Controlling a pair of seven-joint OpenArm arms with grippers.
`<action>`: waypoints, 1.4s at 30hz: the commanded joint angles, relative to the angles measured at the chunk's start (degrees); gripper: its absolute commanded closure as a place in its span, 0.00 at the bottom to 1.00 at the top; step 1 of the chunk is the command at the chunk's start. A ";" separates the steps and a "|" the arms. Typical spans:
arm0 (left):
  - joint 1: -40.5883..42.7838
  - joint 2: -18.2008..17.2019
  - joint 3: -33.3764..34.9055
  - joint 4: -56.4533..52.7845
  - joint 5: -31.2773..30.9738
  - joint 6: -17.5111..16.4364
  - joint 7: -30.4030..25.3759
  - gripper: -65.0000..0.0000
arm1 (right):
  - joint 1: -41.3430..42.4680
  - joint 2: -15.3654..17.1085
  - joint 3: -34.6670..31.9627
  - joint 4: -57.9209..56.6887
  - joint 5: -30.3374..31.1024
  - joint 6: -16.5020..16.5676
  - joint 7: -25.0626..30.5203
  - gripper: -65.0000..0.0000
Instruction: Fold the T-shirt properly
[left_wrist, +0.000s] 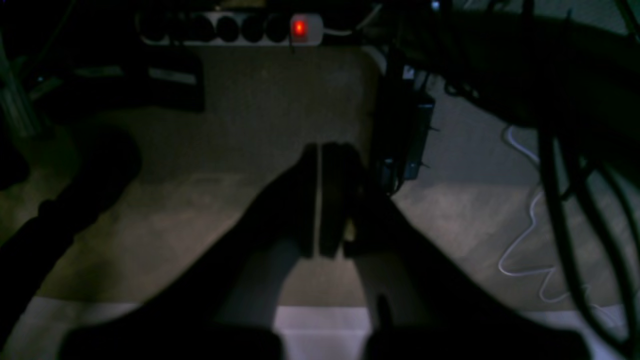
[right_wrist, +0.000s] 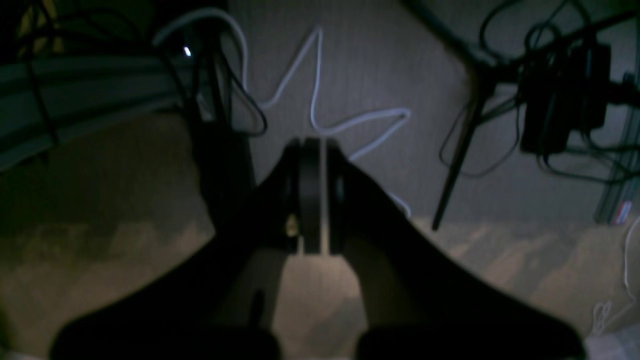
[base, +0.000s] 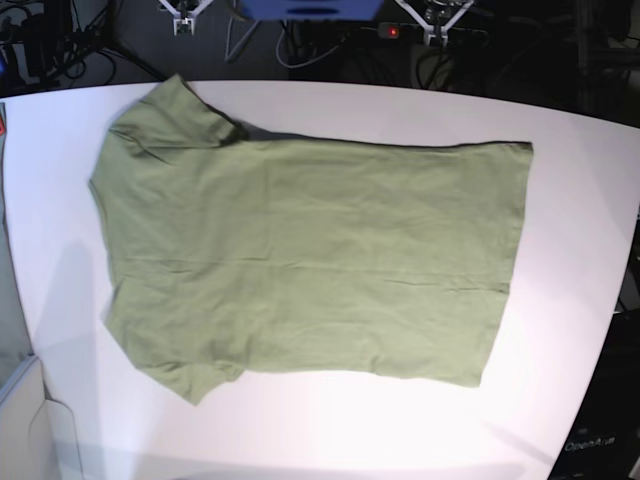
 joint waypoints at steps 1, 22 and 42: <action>-0.69 -0.21 0.04 0.10 0.08 -0.10 0.45 0.99 | 0.62 0.04 -0.03 -0.10 -0.17 0.27 -1.03 1.00; -3.68 0.31 0.04 0.10 0.08 -0.10 2.12 0.99 | 4.58 0.12 -0.21 -0.01 -0.25 0.27 -8.94 1.00; -5.44 0.49 -0.14 0.10 3.51 7.10 6.60 0.99 | 6.77 0.04 -0.21 0.08 -0.34 0.27 -15.45 1.00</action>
